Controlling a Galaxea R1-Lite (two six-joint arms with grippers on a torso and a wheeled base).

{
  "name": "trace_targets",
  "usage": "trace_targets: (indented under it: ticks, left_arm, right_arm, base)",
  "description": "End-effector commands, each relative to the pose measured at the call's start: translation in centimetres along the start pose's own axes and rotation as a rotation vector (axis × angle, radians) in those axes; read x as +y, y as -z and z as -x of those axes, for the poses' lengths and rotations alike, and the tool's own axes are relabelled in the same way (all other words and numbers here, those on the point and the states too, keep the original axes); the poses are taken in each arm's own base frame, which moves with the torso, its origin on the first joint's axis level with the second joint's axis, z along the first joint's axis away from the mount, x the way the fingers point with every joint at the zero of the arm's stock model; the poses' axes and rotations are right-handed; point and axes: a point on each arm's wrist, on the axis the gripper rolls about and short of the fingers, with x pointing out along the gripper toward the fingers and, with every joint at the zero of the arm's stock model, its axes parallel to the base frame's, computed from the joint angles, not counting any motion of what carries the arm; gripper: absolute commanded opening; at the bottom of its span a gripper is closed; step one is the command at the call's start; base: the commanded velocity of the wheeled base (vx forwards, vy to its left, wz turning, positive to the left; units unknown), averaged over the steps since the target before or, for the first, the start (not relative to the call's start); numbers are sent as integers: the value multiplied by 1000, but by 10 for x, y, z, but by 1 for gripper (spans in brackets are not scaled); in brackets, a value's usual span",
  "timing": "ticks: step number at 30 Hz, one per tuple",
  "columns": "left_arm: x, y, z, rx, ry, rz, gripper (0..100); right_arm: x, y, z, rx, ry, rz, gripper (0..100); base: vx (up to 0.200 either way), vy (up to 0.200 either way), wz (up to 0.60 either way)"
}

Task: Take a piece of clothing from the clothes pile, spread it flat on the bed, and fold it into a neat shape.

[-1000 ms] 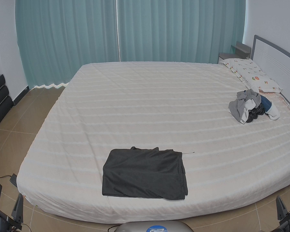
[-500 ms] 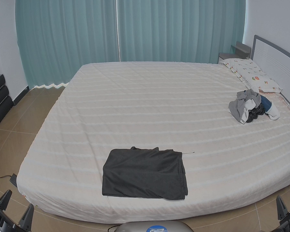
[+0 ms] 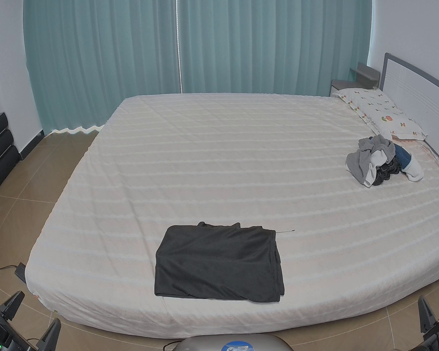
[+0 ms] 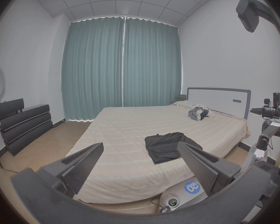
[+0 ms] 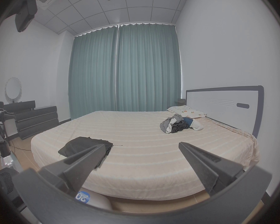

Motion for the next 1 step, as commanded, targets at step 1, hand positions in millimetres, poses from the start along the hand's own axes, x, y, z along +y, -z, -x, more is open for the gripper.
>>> trace_targets:
  ticks: [1]
  left_arm:
    - [0,4,-2,23,-2,-4,100]
  right_arm:
    - [0,4,0,2,0,1,100]
  base:
    - [0,0,0]
